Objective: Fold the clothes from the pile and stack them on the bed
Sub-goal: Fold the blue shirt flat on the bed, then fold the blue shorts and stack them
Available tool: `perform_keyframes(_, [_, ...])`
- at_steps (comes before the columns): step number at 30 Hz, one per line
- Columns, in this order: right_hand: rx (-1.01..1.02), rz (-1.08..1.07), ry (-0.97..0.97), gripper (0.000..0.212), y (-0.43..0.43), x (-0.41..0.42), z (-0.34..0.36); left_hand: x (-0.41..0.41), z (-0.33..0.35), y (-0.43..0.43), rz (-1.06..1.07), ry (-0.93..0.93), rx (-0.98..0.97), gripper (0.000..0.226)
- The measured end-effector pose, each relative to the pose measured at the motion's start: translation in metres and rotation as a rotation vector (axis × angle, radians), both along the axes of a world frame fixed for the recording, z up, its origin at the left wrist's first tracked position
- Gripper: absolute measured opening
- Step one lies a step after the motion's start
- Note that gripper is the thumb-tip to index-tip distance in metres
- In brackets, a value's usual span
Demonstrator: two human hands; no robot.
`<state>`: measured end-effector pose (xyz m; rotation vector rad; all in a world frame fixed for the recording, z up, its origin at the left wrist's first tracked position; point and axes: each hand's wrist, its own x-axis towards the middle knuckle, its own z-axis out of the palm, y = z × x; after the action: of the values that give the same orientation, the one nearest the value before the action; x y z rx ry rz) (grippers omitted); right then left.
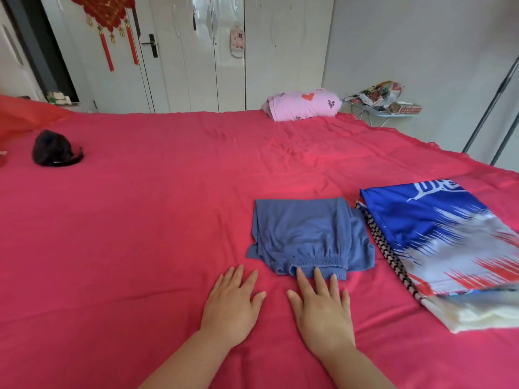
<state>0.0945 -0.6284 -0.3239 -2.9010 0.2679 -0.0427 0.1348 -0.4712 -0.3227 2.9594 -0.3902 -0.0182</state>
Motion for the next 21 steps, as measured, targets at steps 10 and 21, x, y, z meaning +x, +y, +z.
perform_keyframes(10, [0.092, 0.381, 0.151, 0.118, 0.174, -0.060, 0.018, -0.107, 0.019, 0.178, 0.329, 0.066, 0.047, 0.105])
perform_keyframes(21, [-0.116, 0.607, -0.008, 0.086, 0.336, -0.002, 0.012, -0.103, 0.012, 0.354, 0.616, 0.012, 0.030, 0.081])
